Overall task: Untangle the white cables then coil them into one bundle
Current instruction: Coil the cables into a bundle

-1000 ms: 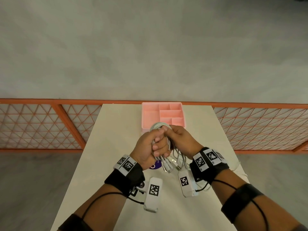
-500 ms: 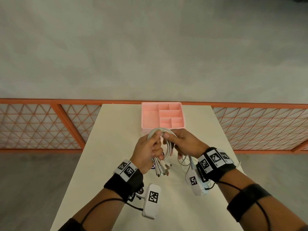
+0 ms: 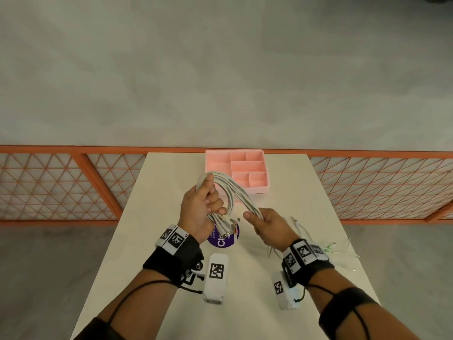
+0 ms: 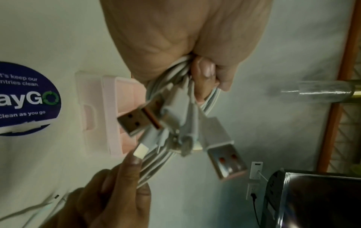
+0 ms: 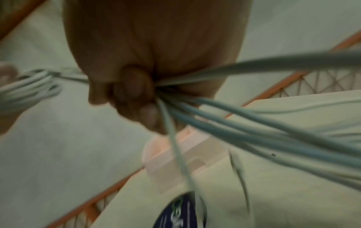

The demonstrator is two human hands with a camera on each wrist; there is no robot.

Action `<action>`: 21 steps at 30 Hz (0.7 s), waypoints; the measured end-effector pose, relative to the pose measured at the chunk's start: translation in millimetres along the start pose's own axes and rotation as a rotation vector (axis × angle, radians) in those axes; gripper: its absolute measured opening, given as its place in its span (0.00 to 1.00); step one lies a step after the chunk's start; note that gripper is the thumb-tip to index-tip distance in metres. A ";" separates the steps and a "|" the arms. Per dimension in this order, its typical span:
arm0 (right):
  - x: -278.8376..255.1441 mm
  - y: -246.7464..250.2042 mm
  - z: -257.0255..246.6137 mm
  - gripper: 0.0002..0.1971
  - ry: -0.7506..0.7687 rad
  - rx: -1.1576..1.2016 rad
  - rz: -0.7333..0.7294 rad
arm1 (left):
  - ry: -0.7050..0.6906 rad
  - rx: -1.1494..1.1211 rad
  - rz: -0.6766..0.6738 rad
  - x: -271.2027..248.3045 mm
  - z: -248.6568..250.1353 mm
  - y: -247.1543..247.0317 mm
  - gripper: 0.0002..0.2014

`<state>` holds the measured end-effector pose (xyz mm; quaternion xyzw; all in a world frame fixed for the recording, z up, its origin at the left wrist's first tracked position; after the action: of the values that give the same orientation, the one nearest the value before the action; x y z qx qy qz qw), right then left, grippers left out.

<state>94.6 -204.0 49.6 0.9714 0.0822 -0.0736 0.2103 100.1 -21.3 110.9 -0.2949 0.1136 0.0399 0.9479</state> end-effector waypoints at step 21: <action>-24.1 -98.4 7.4 0.21 0.060 -0.225 -0.169 | -0.278 -0.068 0.059 7.4 22.2 -7.7 0.17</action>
<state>51.5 -121.8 8.2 0.9331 0.1775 -0.0525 0.3083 112.7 -15.0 131.1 -0.3150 -0.0118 0.1119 0.9424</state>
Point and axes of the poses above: each hand's wrist, its own x-axis towards the middle knuckle, its own y-axis out of the back of the hand, z = x × y, the point moved 5 cm from there along x, towards the middle knuckle, and after that the axes turned 3 degrees about z, right-handed, at the moved point
